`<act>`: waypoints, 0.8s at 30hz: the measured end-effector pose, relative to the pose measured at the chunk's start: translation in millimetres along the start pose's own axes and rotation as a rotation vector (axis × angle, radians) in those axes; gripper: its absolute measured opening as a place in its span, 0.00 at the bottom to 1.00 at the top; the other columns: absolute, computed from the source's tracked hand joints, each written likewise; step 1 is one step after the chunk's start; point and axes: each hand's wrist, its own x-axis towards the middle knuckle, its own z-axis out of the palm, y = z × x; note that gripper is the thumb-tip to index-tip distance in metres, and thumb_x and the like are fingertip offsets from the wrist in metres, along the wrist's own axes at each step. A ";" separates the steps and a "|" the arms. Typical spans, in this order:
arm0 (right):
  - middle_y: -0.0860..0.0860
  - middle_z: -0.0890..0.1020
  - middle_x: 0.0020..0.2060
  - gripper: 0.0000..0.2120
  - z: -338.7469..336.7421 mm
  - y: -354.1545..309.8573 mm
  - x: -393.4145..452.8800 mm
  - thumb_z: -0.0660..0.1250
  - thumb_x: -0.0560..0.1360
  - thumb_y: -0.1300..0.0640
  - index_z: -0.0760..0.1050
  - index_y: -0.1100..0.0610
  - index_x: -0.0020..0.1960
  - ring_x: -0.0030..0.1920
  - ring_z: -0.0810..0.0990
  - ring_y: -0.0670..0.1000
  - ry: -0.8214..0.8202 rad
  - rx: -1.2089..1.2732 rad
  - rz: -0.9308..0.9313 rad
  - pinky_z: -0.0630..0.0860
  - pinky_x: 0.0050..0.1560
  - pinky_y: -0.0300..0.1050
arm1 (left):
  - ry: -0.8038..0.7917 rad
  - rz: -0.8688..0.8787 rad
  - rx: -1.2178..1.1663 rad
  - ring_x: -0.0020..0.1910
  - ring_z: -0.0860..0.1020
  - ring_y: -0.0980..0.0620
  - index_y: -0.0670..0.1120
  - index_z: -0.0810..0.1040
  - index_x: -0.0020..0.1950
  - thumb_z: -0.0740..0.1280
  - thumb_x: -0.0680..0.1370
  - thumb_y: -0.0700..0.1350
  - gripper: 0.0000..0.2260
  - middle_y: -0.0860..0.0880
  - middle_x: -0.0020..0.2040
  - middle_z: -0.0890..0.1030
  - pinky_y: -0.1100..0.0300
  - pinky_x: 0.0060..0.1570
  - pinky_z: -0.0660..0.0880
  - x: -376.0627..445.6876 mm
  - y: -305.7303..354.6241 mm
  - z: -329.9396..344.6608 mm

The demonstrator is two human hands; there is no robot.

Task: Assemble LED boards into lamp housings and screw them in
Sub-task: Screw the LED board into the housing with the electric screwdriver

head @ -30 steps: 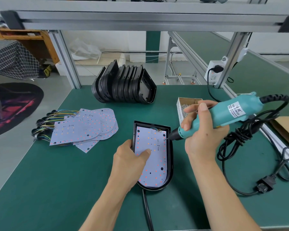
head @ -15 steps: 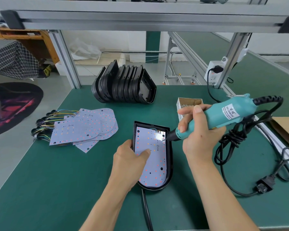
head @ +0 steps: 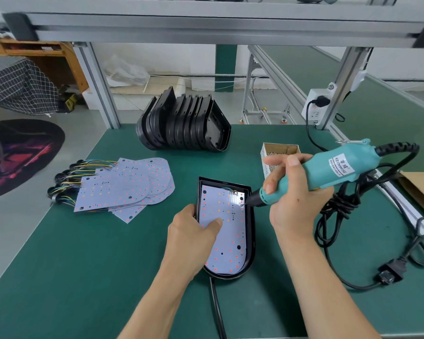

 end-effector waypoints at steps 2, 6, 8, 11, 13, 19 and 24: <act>0.58 0.85 0.38 0.11 0.2 0.4 -0.2 0.66 0.78 0.59 0.73 0.46 0.40 0.21 0.72 0.54 0.003 0.005 0.005 0.71 0.33 0.44 | -0.003 -0.001 0.000 0.32 0.81 0.58 0.52 0.80 0.44 0.75 0.74 0.49 0.06 0.61 0.36 0.83 0.64 0.31 0.73 -0.5 0.5 -0.2; 0.58 0.85 0.38 0.08 -0.7 3.1 0.6 0.66 0.79 0.59 0.73 0.49 0.42 0.22 0.72 0.55 -0.019 0.006 0.002 0.71 0.33 0.45 | -0.007 -0.005 0.002 0.32 0.81 0.58 0.52 0.80 0.44 0.75 0.74 0.49 0.05 0.61 0.36 0.84 0.64 0.32 0.74 -1.4 2.5 -0.5; 0.60 0.86 0.41 0.04 -2.8 4.3 1.9 0.66 0.79 0.58 0.72 0.57 0.46 0.22 0.72 0.56 -0.054 0.006 -0.001 0.70 0.33 0.46 | -0.004 -0.013 0.010 0.32 0.81 0.58 0.52 0.80 0.44 0.75 0.74 0.49 0.05 0.61 0.36 0.83 0.65 0.31 0.74 -1.8 3.6 -1.3; 0.61 0.86 0.45 0.07 -4.8 2.2 2.5 0.66 0.79 0.57 0.73 0.62 0.49 0.22 0.73 0.56 -0.088 0.023 0.007 0.70 0.33 0.45 | -0.015 -0.026 0.016 0.34 0.81 0.59 0.53 0.80 0.44 0.75 0.74 0.49 0.05 0.63 0.36 0.83 0.69 0.28 0.73 -2.6 5.8 -2.7; 0.61 0.86 0.45 0.04 -2.2 -6.6 5.5 0.66 0.79 0.57 0.75 0.58 0.49 0.22 0.73 0.55 -0.111 0.070 -0.009 0.70 0.32 0.43 | -0.018 -0.040 0.030 0.33 0.81 0.58 0.51 0.80 0.44 0.75 0.73 0.49 0.05 0.61 0.35 0.83 0.69 0.26 0.73 -1.8 8.3 -3.1; 0.58 0.85 0.42 0.02 -7.1 -40.8 34.0 0.64 0.79 0.57 0.74 0.55 0.48 0.23 0.72 0.52 -0.035 0.238 -0.067 0.68 0.32 0.42 | -0.054 -0.119 0.115 0.41 0.85 0.50 0.48 0.81 0.46 0.74 0.73 0.52 0.08 0.53 0.40 0.85 0.57 0.37 0.80 3.9 18.0 -2.2; 0.53 0.82 0.42 0.05 -42.2 -43.1 52.4 0.64 0.81 0.54 0.74 0.53 0.46 0.27 0.69 0.48 0.249 0.390 0.097 0.68 0.34 0.41 | -0.058 -0.132 0.184 0.52 0.82 0.51 0.47 0.79 0.59 0.71 0.74 0.64 0.24 0.51 0.53 0.84 0.53 0.52 0.79 -3.8 26.7 -9.0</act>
